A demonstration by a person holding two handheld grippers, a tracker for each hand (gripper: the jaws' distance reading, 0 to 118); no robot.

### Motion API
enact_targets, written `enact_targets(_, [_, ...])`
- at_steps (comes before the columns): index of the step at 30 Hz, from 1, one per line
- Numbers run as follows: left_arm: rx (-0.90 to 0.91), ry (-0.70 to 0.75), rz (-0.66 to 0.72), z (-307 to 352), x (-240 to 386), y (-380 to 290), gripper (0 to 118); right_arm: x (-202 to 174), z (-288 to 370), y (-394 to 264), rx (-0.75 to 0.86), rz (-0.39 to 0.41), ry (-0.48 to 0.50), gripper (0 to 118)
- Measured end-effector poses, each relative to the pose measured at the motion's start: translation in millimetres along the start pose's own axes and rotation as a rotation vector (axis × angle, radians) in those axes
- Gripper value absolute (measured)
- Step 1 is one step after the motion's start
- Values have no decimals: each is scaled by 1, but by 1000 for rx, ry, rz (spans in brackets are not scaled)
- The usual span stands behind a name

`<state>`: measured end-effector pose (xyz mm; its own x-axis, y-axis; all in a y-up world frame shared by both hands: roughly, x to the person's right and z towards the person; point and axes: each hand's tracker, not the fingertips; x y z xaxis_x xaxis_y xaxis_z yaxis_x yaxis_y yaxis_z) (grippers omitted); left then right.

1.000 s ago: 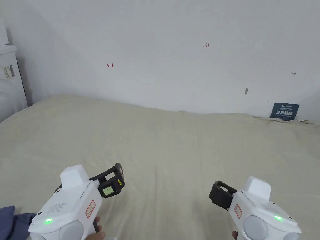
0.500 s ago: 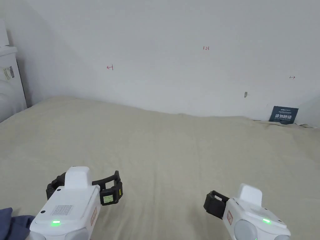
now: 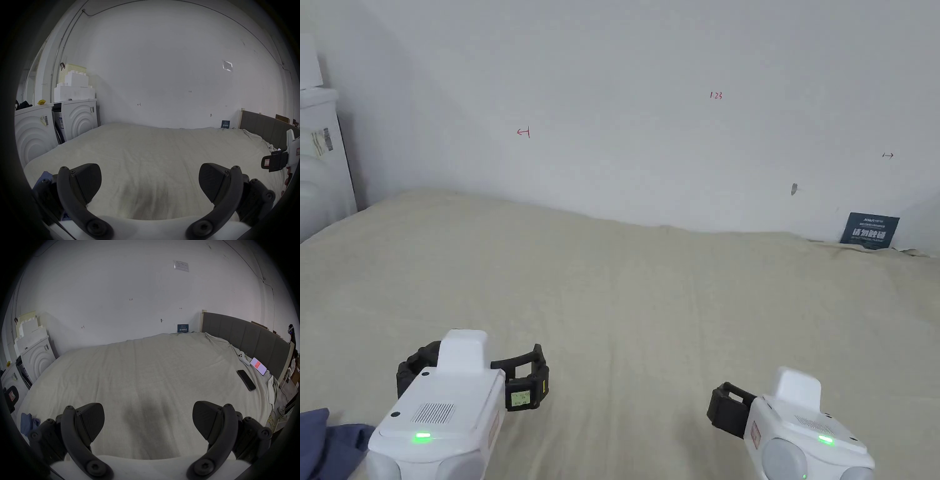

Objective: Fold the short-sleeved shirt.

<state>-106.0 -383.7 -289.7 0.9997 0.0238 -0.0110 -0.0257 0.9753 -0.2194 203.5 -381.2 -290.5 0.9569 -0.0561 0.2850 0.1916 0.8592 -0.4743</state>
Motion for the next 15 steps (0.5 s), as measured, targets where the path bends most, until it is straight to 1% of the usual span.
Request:
enact_targets(9, [-3,-12,-6,0,1,0,118,2,3,5,-23,-22,29,111])
enact_targets(15, [-5,-21,-21,0,3,1,118,4,0,9,-24,-18,39,111])
